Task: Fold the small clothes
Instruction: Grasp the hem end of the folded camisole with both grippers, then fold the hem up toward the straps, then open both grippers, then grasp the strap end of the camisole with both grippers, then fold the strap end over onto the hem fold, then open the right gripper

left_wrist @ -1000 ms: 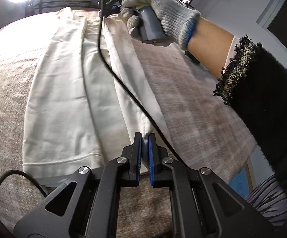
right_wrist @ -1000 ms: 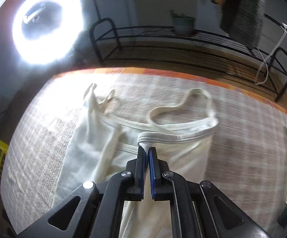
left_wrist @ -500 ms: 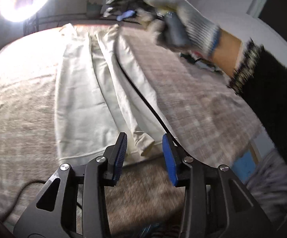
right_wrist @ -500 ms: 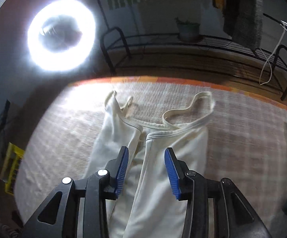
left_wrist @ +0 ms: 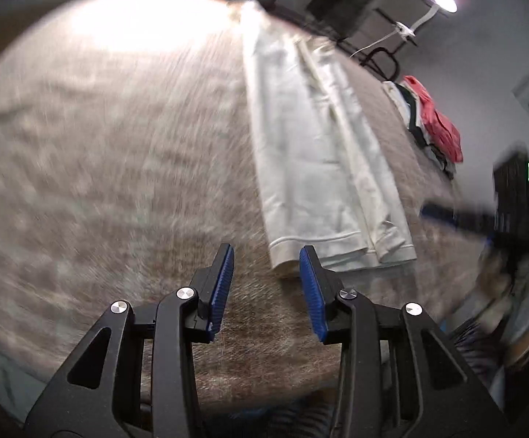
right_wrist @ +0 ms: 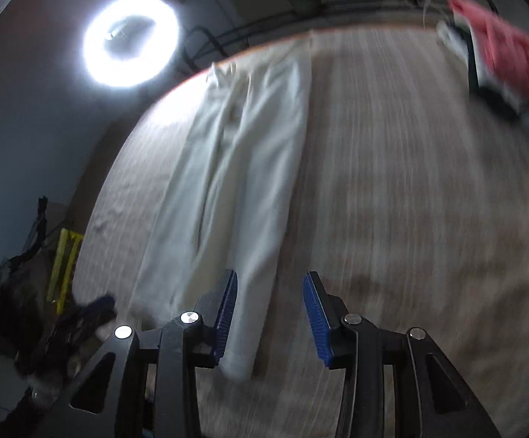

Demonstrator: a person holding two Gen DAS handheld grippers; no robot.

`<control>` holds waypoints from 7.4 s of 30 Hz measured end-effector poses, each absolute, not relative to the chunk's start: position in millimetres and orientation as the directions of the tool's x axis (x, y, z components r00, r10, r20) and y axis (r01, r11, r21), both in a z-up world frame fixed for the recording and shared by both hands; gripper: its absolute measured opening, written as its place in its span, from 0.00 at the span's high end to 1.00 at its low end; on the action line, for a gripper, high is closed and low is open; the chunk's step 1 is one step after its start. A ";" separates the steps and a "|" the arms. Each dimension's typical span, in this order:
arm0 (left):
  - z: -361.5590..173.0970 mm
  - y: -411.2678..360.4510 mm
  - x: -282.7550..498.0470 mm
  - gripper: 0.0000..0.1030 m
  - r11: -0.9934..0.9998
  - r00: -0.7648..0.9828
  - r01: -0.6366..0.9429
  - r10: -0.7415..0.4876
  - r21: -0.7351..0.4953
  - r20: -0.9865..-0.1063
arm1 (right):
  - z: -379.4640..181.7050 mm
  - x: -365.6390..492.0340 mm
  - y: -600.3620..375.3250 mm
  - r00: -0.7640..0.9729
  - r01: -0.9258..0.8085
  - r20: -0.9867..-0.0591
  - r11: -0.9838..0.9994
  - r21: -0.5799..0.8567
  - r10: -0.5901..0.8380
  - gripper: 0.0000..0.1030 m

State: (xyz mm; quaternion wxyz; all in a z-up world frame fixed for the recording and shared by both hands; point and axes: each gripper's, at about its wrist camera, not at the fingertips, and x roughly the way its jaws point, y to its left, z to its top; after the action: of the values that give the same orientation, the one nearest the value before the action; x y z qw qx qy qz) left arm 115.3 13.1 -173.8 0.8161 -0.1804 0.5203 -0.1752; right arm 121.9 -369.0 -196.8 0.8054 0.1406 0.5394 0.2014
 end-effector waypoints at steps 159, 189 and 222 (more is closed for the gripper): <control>-184.8 -15.3 483.7 1.00 0.905 0.551 0.054 -0.380 -0.423 -0.743 | -217.5 434.8 -382.9 0.496 -0.212 -0.698 0.852 0.479 0.516 0.98; -135.5 -31.1 249.1 1.00 0.944 0.538 0.237 -0.325 -0.231 -0.778 | -126.2 224.0 -365.8 0.532 -0.410 -0.743 0.891 0.194 0.407 0.98; -155.5 -72.3 275.6 1.00 0.920 0.345 0.362 -0.285 -0.153 -0.894 | -171.4 229.7 -320.7 0.313 -0.379 -0.879 0.896 0.232 0.360 0.80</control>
State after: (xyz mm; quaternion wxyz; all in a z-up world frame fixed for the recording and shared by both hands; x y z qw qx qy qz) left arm 275.6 -72.3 -155.5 0.8193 0.0359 0.5372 -0.1972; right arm 229.7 -320.7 -171.4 0.8102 -0.0087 0.5399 0.2281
